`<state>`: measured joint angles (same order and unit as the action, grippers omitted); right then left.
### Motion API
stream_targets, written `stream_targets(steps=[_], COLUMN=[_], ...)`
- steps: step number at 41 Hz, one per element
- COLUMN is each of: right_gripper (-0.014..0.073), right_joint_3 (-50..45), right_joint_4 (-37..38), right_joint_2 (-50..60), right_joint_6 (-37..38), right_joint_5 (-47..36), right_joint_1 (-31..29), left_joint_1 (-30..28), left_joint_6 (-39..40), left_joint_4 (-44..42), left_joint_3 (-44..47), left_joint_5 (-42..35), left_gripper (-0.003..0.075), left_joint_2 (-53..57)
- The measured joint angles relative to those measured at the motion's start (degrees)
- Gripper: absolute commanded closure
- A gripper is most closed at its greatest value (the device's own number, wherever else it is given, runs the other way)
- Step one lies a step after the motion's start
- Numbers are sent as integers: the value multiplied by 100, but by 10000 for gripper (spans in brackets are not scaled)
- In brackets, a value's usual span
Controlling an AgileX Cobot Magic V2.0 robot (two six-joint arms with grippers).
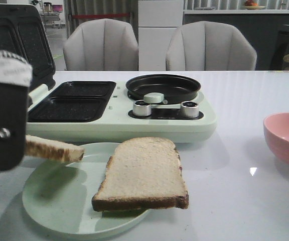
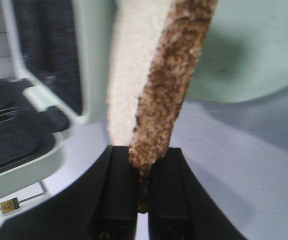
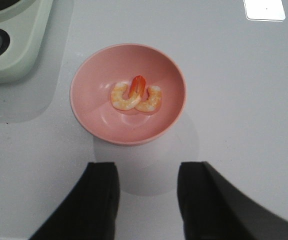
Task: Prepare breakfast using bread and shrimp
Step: 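Grasp the bread slice nearest the left gripper with the left gripper, then lift the bread slice and lower it onto the sandwich maker plate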
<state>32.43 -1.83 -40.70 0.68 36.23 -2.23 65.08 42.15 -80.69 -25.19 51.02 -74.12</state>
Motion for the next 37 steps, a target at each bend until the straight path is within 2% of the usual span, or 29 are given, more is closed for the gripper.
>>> stream_targets(steps=[6, 15, 25, 37], right_gripper=[183, 183, 183, 183], right_joint_3=[0, 0, 0, 0], right_joint_4=[0, 0, 0, 0], right_joint_2=[0, 0, 0, 0], right_joint_6=[0, 0, 0, 0], right_joint_5=[0, 0, 0, 0], right_joint_1=[0, 0, 0, 0], left_joint_1=[102, -178, -1327, -2694], left_joint_6=[0, -10, -10, -10], left_joint_4=[-503, -1240, -1738, -1960], left_joint_3=[-197, -694, -1535, -2846], left_joint_5=[306, 52, -872, -1891], left_gripper=[620, 620, 621, 621], left_joint_2=[913, 1070, 514, -805])
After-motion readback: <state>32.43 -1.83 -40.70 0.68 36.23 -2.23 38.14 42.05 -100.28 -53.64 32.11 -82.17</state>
